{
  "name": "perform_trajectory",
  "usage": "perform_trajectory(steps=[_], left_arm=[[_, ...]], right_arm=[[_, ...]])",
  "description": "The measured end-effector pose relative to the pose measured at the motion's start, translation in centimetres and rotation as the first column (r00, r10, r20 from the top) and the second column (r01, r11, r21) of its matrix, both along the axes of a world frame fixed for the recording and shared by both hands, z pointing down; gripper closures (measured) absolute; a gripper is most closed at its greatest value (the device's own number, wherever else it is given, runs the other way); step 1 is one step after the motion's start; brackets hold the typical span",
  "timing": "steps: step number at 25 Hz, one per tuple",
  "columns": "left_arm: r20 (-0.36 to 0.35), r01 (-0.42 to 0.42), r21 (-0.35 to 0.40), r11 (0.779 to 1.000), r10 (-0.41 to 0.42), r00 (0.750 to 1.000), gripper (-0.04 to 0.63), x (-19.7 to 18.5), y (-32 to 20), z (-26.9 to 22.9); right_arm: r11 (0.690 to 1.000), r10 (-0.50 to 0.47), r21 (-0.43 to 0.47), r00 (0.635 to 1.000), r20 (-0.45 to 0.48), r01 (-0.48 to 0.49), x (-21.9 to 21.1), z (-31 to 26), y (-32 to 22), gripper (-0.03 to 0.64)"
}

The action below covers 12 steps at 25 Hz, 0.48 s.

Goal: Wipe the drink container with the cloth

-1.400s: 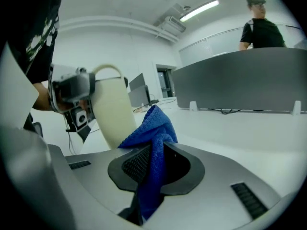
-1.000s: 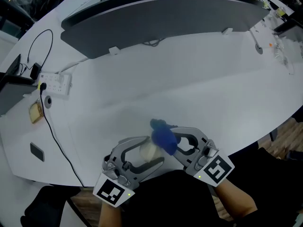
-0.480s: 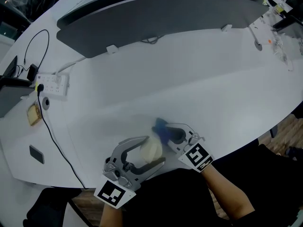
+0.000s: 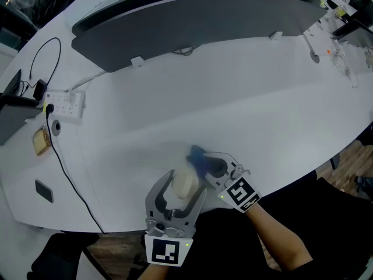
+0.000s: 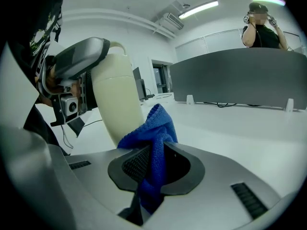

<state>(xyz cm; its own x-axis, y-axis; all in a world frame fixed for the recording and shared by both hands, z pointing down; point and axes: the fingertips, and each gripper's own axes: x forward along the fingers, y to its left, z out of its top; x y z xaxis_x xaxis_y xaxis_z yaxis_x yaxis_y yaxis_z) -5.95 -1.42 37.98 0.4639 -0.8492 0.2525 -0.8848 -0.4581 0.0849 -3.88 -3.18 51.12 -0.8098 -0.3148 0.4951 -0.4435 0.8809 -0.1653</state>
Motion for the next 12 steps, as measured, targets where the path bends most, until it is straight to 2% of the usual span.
perform_trajectory(steps=[2, 4, 6, 8, 10, 12], left_arm=[[0.014, -0.044, 0.000, 0.999, 0.044, 0.999, 0.311, 0.1, 0.2, 0.2], [0.020, -0.130, 0.002, 0.992, 0.130, 0.991, 0.310, 0.3, 0.3, 0.3], [0.028, -0.245, 0.008, 0.969, 0.245, 0.969, 0.311, 0.5, 0.4, 0.2], [0.033, -0.376, 0.026, 0.926, 0.375, 0.926, 0.311, 0.8, 0.5, 0.0], [0.030, -0.500, 0.039, 0.865, 0.499, 0.866, 0.311, 1.3, 0.9, -0.3], [0.023, -0.581, 0.044, 0.813, 0.581, 0.814, 0.311, 1.8, 1.2, -0.5]], right_arm=[[1.000, 0.006, -0.005, 1.000, 0.002, -0.006, 0.0, 0.0, 0.0, 0.572], [1.000, 0.016, -0.016, 1.000, 0.006, -0.016, 0.1, -0.2, 0.1, 0.572], [0.999, 0.030, -0.021, 0.999, 0.015, -0.030, 0.3, -0.7, 0.2, 0.572], [0.998, 0.059, -0.007, 0.997, 0.046, -0.059, 0.6, -2.0, -0.2, 0.572], [0.994, 0.110, 0.018, 0.988, 0.109, -0.112, 1.2, -4.4, -0.8, 0.572], [0.986, 0.157, 0.035, 0.972, 0.177, -0.166, 1.8, -7.7, -1.4, 0.572]])
